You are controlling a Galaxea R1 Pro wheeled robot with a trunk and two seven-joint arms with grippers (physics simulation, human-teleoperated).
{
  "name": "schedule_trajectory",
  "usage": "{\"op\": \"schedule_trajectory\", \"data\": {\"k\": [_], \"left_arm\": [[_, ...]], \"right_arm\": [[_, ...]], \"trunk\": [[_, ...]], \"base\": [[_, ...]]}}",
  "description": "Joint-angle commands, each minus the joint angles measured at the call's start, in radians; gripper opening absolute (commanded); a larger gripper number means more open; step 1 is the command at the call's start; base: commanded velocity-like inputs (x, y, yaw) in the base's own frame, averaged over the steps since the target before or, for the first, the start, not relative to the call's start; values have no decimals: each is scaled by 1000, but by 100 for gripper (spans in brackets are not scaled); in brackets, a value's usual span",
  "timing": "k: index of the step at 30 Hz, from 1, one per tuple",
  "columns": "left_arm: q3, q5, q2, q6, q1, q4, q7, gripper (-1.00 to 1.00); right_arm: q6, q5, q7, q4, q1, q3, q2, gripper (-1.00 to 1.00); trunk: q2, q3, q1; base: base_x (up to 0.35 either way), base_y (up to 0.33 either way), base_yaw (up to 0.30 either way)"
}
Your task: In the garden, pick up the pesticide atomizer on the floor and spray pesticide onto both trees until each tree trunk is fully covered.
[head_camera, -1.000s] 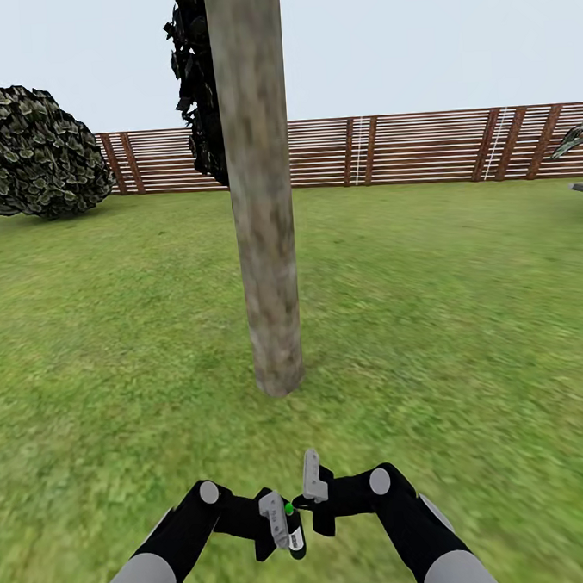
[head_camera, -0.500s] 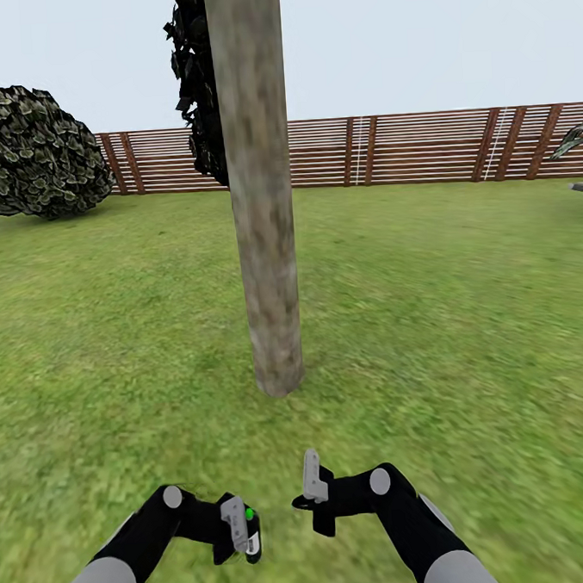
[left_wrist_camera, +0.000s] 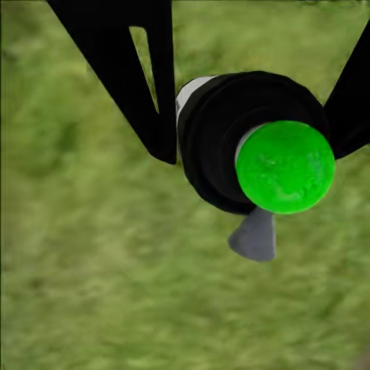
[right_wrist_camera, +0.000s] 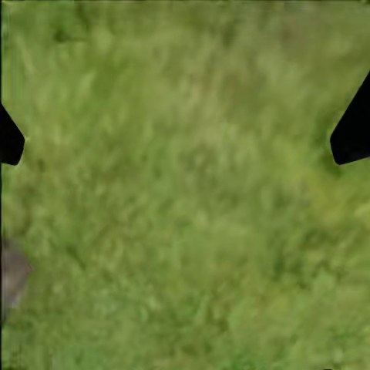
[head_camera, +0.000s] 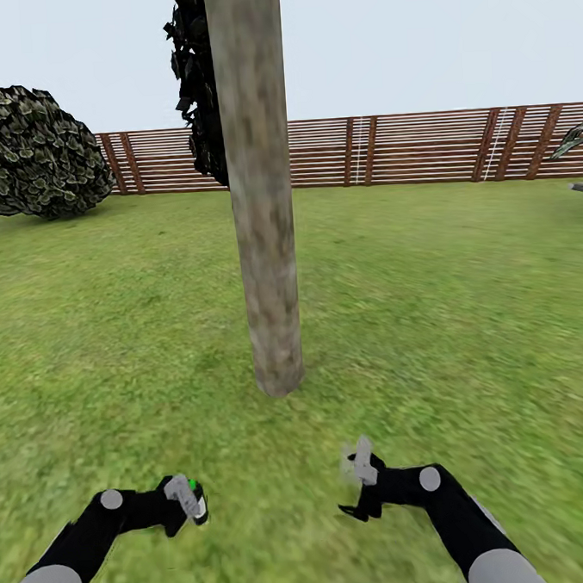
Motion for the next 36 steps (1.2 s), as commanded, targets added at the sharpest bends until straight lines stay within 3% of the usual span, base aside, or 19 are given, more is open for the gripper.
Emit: {"op": "schedule_trajectory", "data": {"k": [1, 2, 3, 4, 6, 7, 10, 13, 16, 19, 22, 27, 36], "left_arm": [[92, -4, -13, -6, 0, 1, 83, -100], [118, 0, -19, -5, 0, 3, 115, -100], [167, 7, -35, -4, 0, 8, 191, -100], [189, 10, -45, -4, 0, 11, 235, -100], [252, 18, -89, -4, 0, 42, 438, -100], [275, 19, -112, -5, 0, 88, 574, -100], [295, 22, -140, -4, -1, 207, 778, -100], [306, 26, -168, -2, -2, 272, 873, -100], [312, 63, -175, 0, -2, 289, 870, -100], [312, 96, -176, 17, -2, 291, 806, -100], [312, 118, -174, 107, -3, 283, 715, -100], [311, 128, -175, 155, -3, 276, 688, -100], [308, 130, -182, 163, -2, 282, 686, -100]], "right_arm": [[-8, 8, -36, 27, 0, -113, -26, 100], [-8, 8, -48, 39, 1, -149, -32, 100], [-8, 8, -78, 64, 1, -225, -41, 100], [-9, 8, -94, 78, 1, -264, -45, 100], [-11, 11, -188, 129, 3, -427, -64, 100], [-11, 12, -266, 153, 4, -521, -77, 100], [-14, 11, -426, 172, 9, -650, -87, 100], [-44, 8, -576, 182, 44, -741, -86, 100], [-137, 7, -623, 210, 85, -782, -86, 100], [-161, 8, -629, 221, 93, -812, -84, 100], [-172, 10, -630, 219, 95, -827, -84, 100], [-173, 8, -632, 223, 97, -835, -90, 100], [-173, 8, -633, 313, 125, -849, -94, 100]], "trunk": [[0, -1, 0], [0, -1, 0], [0, -1, 0], [0, -1, 0], [0, -1, 0], [0, -1, 0], [0, -1, 0], [0, -1, 0], [0, -1, 0], [0, -1, 0], [0, -1, 0], [0, -1, 0], [0, -1, 0]], "base": [[0, 0, 0], [0, 0, 0], [0, 0, 0], [0, 0, 0], [0, 0, 0], [0, 0, 0], [0, 0, 0], [0, 0, 0], [0, 0, 0], [0, 0, 0], [0, 0, 0], [128, 0, 0], [286, -104, 0]]}}
